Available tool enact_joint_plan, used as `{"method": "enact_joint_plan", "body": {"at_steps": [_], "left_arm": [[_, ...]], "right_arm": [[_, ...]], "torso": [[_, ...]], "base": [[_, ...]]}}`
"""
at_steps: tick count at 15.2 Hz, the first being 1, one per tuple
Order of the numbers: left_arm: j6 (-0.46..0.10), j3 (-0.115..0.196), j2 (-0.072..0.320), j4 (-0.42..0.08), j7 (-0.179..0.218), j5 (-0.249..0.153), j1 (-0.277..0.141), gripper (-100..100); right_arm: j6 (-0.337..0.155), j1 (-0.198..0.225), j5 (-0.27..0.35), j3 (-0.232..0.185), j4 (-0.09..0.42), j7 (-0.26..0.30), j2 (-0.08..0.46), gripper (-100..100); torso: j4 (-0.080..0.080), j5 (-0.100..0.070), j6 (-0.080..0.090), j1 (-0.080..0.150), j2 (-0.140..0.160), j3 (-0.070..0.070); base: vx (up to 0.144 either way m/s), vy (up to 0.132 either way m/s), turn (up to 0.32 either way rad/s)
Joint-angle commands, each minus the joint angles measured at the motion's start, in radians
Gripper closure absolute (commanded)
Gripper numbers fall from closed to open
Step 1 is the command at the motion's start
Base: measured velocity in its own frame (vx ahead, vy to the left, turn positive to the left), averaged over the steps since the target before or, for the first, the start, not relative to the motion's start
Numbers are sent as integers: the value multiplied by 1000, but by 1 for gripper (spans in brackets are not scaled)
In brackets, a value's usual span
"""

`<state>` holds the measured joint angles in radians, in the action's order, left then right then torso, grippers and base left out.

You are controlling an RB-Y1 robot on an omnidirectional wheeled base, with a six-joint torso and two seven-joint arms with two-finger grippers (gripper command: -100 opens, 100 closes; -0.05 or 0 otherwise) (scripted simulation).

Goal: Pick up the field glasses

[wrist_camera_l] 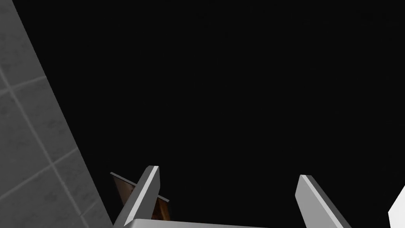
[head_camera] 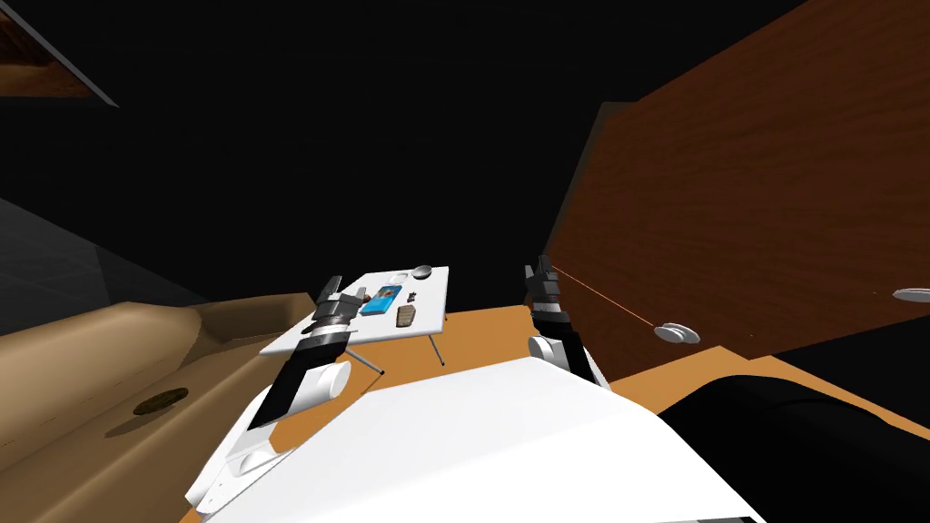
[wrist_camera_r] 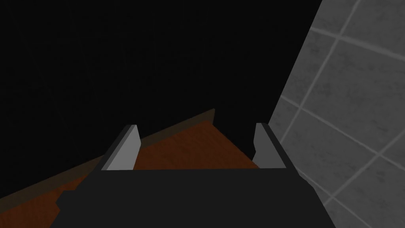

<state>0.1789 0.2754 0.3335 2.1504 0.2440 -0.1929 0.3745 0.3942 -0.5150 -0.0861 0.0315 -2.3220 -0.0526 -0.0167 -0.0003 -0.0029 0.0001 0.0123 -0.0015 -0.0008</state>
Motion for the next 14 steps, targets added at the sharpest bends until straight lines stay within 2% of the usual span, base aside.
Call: {"method": "enact_joint_plan", "body": {"at_steps": [1, 3, 4, 5, 6, 7, 8, 9, 10, 11, 12, 13, 14], "left_arm": [[-50, 37, 25, -32, 23, -39, -20, -100], [-67, 37, 25, -32, 23, -39, -20, -100], [-104, 62, 40, -58, 36, -67, -35, -100], [-108, 62, 40, -58, 36, -67, -35, -100], [-144, 86, 54, -86, 50, -94, -49, -100], [-149, 86, 54, -86, 50, -94, -49, -100], [-187, 111, 66, -114, 64, -122, -63, -100], [-191, 111, 66, -114, 64, -122, -63, -100], [-221, 135, 78, -143, 78, -150, -77, -100], [-234, 135, 78, -143, 78, -150, -77, -100], [-261, 160, 87, -173, 91, -178, -89, -100], [-277, 160, 87, -173, 91, -178, -89, -100], [-300, 184, 96, -203, 105, -207, -102, -100]], "right_arm": [[0, 0, 0, 0, 0, 0, 0, 0], [0, 0, 0, 0, 0, 0, 0, 0], [0, 0, 0, 0, 0, 0, 0, 0], [0, 0, 0, 0, 0, 0, 0, 0], [0, 0, 0, 0, 0, 0, 0, 0], [0, 0, 0, 0, 0, 0, 0, 0], [0, 0, 0, 0, 0, 0, 0, 0], [0, 0, 0, 0, 0, 0, 0, 0], [0, 0, 0, 0, 0, 0, 0, 0], [0, 0, 0, 0, 0, 0, 0, 0], [0, 0, 0, 0, 0, 0, 0, 0], [0, 0, 0, 0, 0, 0, 0, 0], [0, 0, 0, 0, 0, 0, 0, 0]], "torso": [[0, 0, 0, 0, 0, 0], [0, 0, 0, -1, -1, 0], [0, 0, 0, -3, -1, 0], [0, 1, 0, -3, -1, -1], [0, 1, 0, -3, -1, -1], [0, 1, 0, -1, -1, -1], [0, 0, 0, 0, -2, -1], [0, 0, 0, 0, -2, -1], [-1, 0, 0, -1, -2, -1], [-1, 0, 0, -1, -3, -2], [-1, 0, 0, -1, -3, -2], [-1, 0, 0, -2, -4, -2], [-1, 1, 0, -2, -4, -3]], "base": [[21, -158, 31], [18, -131, 23], [26, -117, 24], [28, -123, 26], [24, -170, 42], [32, -181, 44], [35, -174, 43], [40, -151, 32], [57, -149, 28], [56, -143, 30], [72, -140, 29], [68, -129, 30], [73, -149, 28]]}}
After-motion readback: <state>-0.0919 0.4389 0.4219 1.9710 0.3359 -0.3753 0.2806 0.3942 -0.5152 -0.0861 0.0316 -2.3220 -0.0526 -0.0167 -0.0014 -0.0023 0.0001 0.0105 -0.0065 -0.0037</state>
